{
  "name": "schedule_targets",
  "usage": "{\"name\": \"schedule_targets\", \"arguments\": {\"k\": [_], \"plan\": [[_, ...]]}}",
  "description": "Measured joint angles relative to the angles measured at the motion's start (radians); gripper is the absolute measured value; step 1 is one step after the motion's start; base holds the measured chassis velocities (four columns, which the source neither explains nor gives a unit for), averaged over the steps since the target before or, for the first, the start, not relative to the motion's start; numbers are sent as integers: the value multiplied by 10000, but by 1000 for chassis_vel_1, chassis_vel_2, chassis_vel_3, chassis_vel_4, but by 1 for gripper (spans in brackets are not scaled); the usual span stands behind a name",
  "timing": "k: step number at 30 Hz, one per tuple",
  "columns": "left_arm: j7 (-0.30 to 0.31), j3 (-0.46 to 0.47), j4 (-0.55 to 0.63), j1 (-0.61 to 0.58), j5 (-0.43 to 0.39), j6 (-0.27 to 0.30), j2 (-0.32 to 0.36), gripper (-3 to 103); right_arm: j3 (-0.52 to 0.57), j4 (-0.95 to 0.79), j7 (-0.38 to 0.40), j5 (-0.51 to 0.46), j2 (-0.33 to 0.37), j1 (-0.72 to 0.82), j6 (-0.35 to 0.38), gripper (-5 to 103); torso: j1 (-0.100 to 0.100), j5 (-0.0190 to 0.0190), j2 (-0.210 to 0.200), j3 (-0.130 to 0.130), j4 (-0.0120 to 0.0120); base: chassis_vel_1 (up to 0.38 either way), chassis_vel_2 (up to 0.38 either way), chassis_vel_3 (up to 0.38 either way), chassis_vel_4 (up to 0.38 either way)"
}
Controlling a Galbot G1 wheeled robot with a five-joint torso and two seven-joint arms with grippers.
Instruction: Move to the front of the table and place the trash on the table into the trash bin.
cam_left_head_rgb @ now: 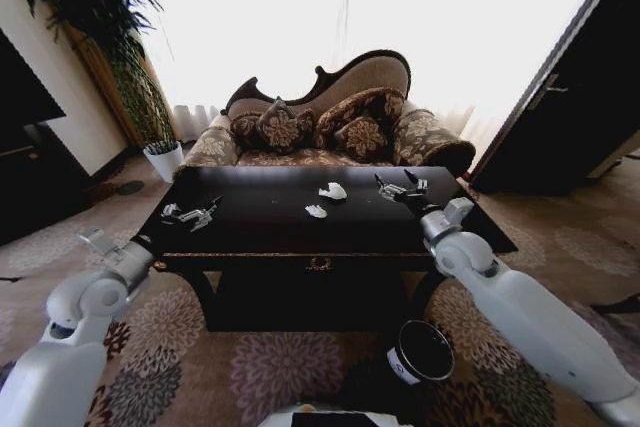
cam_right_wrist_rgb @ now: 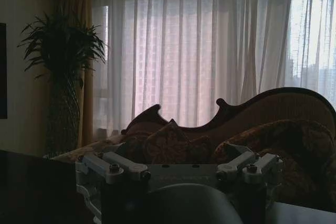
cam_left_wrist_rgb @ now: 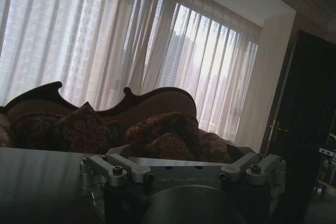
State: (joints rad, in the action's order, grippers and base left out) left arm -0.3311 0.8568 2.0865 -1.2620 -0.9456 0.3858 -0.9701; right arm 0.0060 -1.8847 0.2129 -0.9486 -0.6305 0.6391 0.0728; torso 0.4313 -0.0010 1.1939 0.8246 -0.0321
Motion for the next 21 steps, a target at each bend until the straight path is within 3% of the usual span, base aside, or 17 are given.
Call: {"name": "schedule_targets", "arguments": {"k": [1, 7, 19, 21], "plan": [[0, 0, 0, 0, 0, 0, 0, 100, 0, 0, 0, 0, 0, 0, 0, 100, 0, 0, 0, 0, 0, 0, 0, 0, 0], [-39, -75, -29, -33, 162, 1, -57, 100, -2382, 600, -75, -33, 61, -2081, 799, 100, 0, 9, 0, 1, -1, 0, 0, 0, 0], [-77, -221, -261, 123, 257, -33, -31, 100, -3691, 1358, -549, -289, -579, -4007, 2544, 100, -1, 7, 0, 0, -2, 0, 0, 0, 0], [-134, -264, -332, 155, 322, -57, -49, 100, -3731, 1545, -971, -514, -730, -4348, 3410, 100, -1, 8, 0, 1, -3, 0, 0, 0, 0]]}}
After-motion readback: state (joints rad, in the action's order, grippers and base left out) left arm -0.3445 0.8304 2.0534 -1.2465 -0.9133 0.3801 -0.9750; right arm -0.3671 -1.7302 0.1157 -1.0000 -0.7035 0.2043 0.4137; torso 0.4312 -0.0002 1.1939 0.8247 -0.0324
